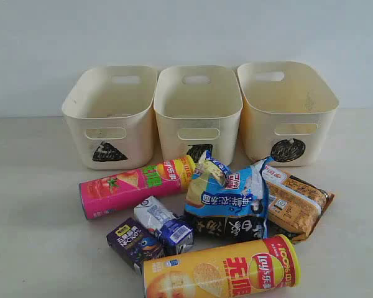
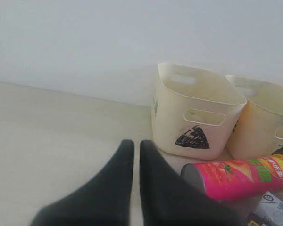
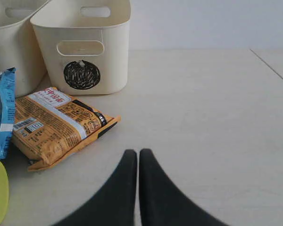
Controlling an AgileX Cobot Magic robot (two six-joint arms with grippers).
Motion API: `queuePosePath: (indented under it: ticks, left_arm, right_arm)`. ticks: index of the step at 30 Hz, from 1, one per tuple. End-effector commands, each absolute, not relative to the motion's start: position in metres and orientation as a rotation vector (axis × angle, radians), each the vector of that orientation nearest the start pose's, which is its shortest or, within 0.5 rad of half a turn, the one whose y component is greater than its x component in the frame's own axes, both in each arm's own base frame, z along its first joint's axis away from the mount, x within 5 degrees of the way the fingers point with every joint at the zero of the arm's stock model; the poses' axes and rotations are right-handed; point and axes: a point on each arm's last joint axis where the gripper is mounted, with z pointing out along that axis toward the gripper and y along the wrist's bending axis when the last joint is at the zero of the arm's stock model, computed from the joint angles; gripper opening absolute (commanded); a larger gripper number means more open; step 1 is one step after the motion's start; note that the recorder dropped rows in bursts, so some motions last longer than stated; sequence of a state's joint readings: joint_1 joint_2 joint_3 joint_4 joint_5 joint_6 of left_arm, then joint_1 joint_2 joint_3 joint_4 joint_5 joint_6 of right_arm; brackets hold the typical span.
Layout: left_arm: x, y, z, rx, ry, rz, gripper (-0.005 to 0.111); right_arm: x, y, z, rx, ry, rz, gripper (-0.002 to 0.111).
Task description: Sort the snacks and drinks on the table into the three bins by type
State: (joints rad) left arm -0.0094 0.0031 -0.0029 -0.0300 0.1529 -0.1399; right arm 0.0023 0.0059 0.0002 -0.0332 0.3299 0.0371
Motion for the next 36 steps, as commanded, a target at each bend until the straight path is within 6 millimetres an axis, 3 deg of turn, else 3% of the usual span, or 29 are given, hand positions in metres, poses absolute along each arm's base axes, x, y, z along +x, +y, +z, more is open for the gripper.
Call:
queuePosePath:
  ticks: [1,20,28,34,36]
  left_arm:
    - [0.056,-0.001,0.2,-0.124,1.63,-0.139,0.004]
    - [0.056,-0.001,0.2,-0.124,1.63,-0.139,0.004]
    - [0.056,-0.001,0.2,-0.124,1.63,-0.139,0.004]
    - [0.056,-0.001,0.2,-0.124,1.63,-0.139,0.004]
    - [0.056,-0.001,0.2,-0.124,1.63,-0.139,0.004]
  right_arm:
    - [0.054,-0.001,0.184,0.008,1.805,-0.012,0.0]
    - [0.055,-0.001,0.188,0.007,1.758,-0.011,0.0]
    - [0.052,0.001,0.235,0.002,1.241,0.016,0.0]
    - [0.032,0.002,0.267,-0.007,0.822,0.036,0.0]
    - [0.023,0.002,0.276,0.014,0.683,0.113,0.0]
